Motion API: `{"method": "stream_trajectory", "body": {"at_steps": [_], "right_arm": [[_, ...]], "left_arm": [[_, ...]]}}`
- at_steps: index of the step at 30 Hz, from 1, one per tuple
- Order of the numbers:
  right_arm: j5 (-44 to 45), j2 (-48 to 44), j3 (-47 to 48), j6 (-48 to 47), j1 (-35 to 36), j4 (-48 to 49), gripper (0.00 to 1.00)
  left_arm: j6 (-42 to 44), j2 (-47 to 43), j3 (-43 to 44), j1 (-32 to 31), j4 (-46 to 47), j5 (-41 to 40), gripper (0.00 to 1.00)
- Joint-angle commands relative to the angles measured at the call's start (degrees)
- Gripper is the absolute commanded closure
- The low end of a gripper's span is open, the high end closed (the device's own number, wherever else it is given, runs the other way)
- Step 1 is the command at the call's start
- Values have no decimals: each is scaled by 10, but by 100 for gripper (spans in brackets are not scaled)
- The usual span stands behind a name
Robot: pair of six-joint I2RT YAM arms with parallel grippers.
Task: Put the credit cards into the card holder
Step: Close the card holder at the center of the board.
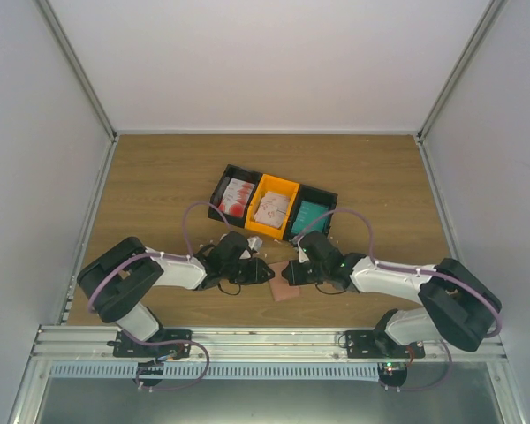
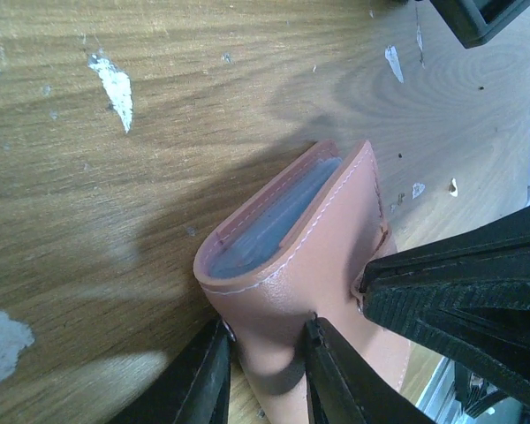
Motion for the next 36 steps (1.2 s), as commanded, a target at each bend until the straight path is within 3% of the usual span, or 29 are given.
{"method": "stream_trajectory", "body": {"at_steps": [1,19,27,30,36], "right_arm": [[-20,25,-42,26,19,-61,100],[-11,13,-166,107,40,55,99],[19,-8,-134,94,36,29,99],[42,-52,-66,59,21,-14,86],[84,-134,32,4,-19,-90,53]], "left_arm": [[5,27,0,-11,-19,-20,73],[-12,39,0,-11,-26,-37,76],[-8,27,0,-11,-26,-35,76],[1,2,7,-11,-43,-44,72],[27,-92,40,-9,-133,-110,52]]}}
